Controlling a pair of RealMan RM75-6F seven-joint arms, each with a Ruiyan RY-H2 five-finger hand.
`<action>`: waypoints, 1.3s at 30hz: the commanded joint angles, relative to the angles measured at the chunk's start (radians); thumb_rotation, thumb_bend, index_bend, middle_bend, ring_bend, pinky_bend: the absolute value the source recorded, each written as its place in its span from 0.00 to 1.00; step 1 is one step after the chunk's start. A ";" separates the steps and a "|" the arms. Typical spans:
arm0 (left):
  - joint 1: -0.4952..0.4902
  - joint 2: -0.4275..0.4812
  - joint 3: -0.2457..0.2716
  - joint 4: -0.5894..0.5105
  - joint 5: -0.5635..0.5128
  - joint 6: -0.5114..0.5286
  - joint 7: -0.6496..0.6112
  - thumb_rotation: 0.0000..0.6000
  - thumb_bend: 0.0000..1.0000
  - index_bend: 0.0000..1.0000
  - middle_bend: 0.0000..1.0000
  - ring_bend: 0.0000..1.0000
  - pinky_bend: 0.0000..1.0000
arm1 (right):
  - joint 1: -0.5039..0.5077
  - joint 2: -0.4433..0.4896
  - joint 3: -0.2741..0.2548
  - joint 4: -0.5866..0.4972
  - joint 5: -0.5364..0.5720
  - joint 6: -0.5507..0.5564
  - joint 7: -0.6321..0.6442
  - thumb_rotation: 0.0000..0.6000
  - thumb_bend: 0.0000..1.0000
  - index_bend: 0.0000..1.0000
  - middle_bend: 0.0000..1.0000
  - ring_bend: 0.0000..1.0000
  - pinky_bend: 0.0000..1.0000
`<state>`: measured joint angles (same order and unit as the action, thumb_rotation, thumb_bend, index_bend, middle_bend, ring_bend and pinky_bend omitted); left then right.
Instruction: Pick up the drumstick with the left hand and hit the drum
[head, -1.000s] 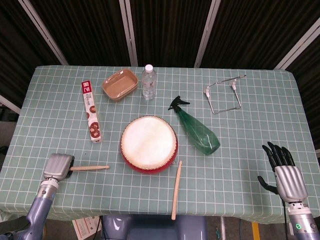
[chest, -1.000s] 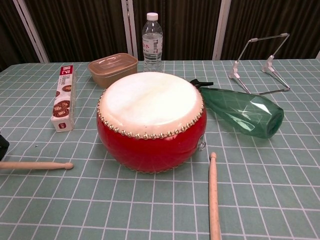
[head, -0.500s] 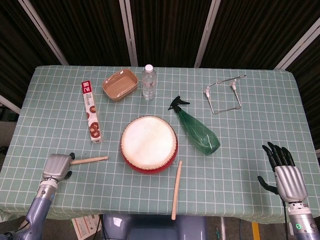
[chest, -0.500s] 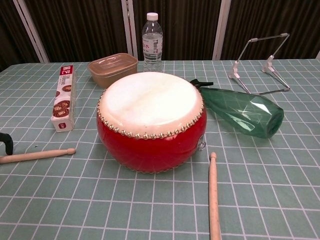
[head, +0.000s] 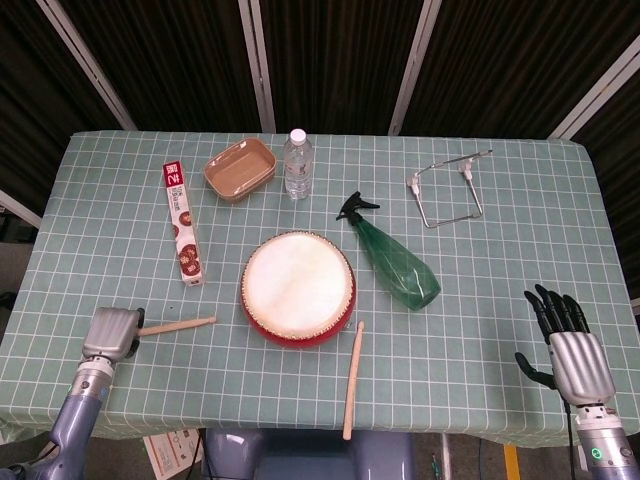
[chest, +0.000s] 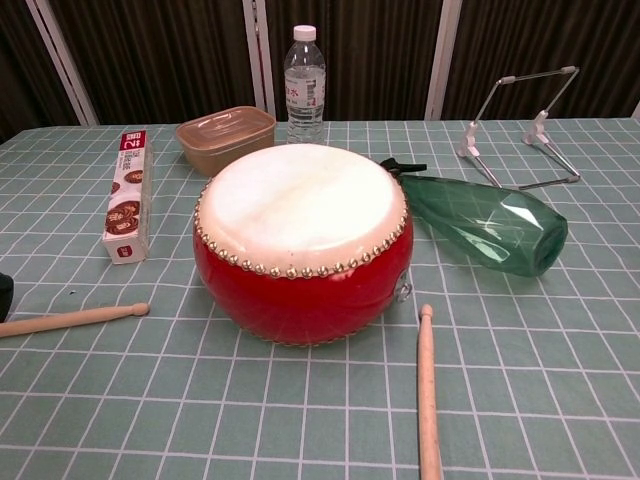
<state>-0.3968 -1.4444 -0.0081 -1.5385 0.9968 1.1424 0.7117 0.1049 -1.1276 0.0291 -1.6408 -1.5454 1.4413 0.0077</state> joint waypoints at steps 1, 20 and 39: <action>-0.001 -0.005 0.000 0.007 -0.007 0.001 0.003 1.00 0.31 0.46 0.97 1.00 1.00 | 0.001 0.002 0.001 -0.001 0.002 -0.003 0.002 1.00 0.31 0.00 0.00 0.00 0.00; -0.004 -0.017 0.006 0.022 -0.042 -0.008 0.013 1.00 0.66 0.69 0.99 1.00 1.00 | 0.000 0.003 0.000 -0.005 0.006 -0.005 0.007 1.00 0.31 0.00 0.00 0.00 0.00; 0.039 0.201 0.005 -0.317 0.189 0.148 -0.128 1.00 0.71 0.79 0.99 1.00 1.00 | -0.002 0.005 0.003 -0.013 0.016 -0.007 0.008 1.00 0.31 0.00 0.00 0.00 0.00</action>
<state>-0.3695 -1.2714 -0.0018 -1.8252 1.1570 1.2686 0.6119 0.1032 -1.1228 0.0319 -1.6540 -1.5296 1.4344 0.0153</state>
